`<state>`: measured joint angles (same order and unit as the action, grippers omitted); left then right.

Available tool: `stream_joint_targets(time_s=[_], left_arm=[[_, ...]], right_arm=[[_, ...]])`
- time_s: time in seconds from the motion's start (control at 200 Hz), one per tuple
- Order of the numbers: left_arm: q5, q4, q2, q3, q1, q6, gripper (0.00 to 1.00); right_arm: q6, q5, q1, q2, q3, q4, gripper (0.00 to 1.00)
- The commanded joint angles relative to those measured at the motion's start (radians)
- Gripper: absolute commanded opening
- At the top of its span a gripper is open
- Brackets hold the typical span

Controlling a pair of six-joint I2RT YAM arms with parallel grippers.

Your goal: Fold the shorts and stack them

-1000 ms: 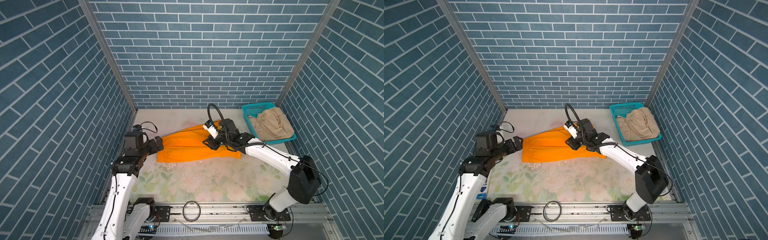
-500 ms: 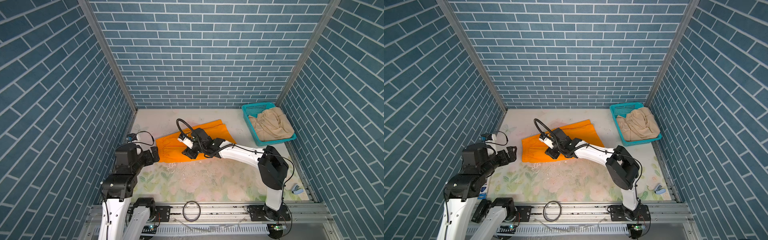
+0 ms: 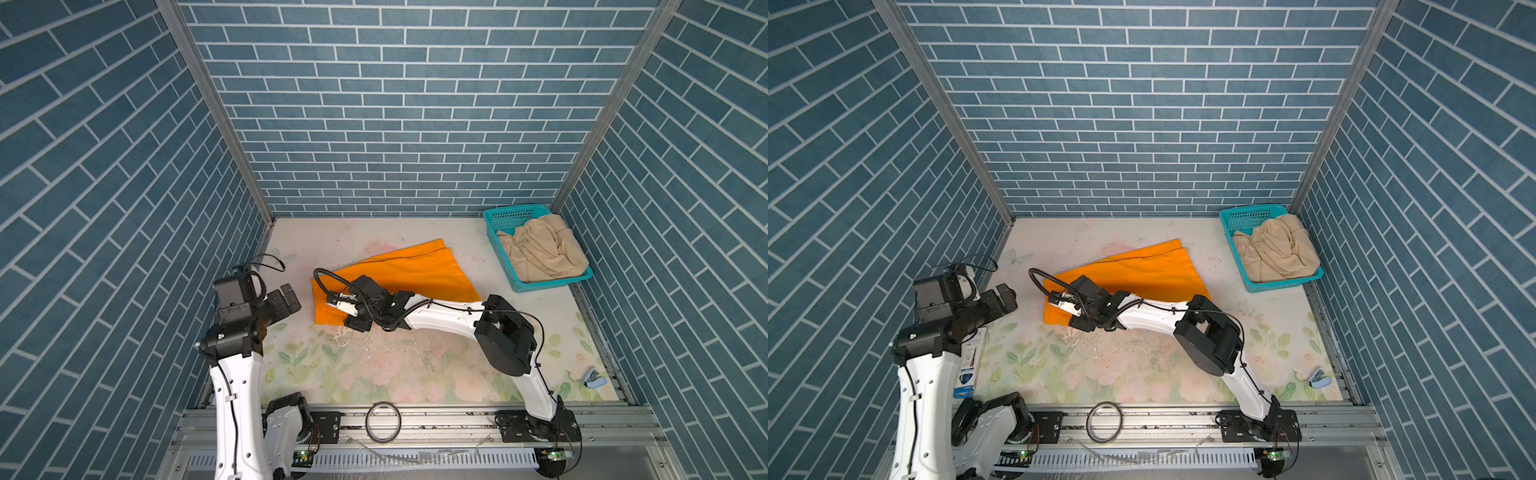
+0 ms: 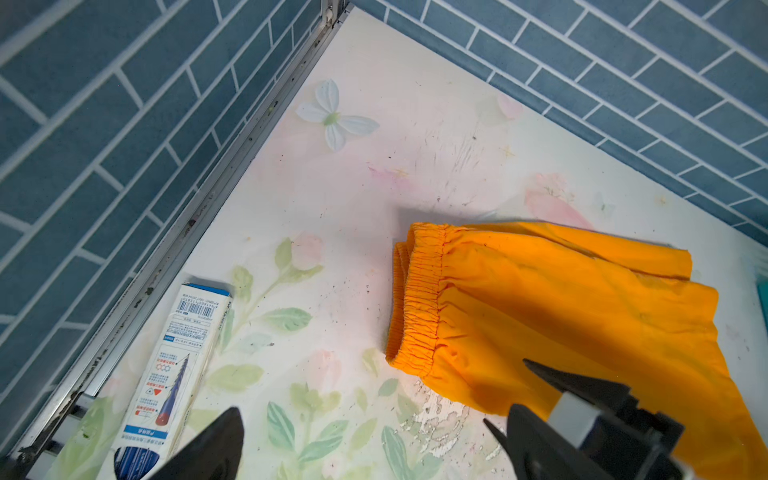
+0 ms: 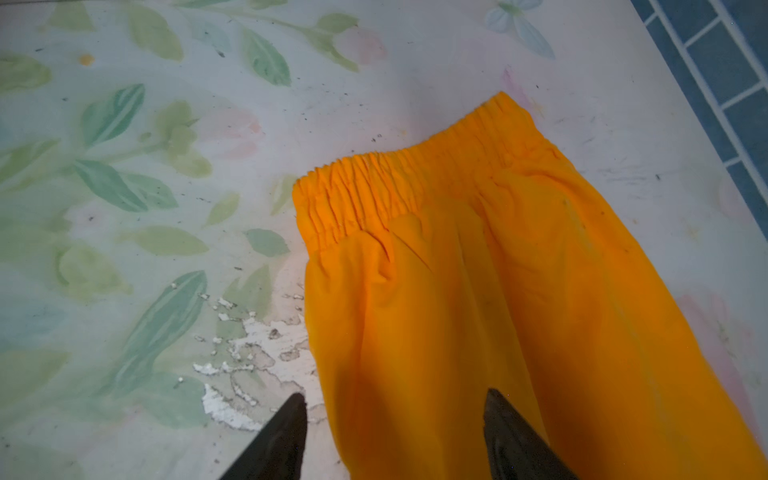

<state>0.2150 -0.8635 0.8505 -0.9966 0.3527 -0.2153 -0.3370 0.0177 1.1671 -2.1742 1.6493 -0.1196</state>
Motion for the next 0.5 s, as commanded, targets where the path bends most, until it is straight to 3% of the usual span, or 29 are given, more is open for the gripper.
stream_joint_targets(time_s=[0.0, 0.13, 0.495], left_arm=[[0.127, 0.003, 0.028, -0.006, 0.069, 0.021, 1.0], [0.153, 0.02, 0.03, 0.011, 0.12, 0.003, 1.0], [0.193, 0.038, 0.1, 0.012, 0.134, -0.024, 1.0]], right_arm=[[-0.118, 0.038, 0.026, -0.065, 0.057, 0.06, 0.69], [-0.174, 0.076, 0.041, -0.143, 0.14, 0.061, 0.71], [-0.262, 0.156, 0.041, -0.278, 0.273, 0.05, 0.73]])
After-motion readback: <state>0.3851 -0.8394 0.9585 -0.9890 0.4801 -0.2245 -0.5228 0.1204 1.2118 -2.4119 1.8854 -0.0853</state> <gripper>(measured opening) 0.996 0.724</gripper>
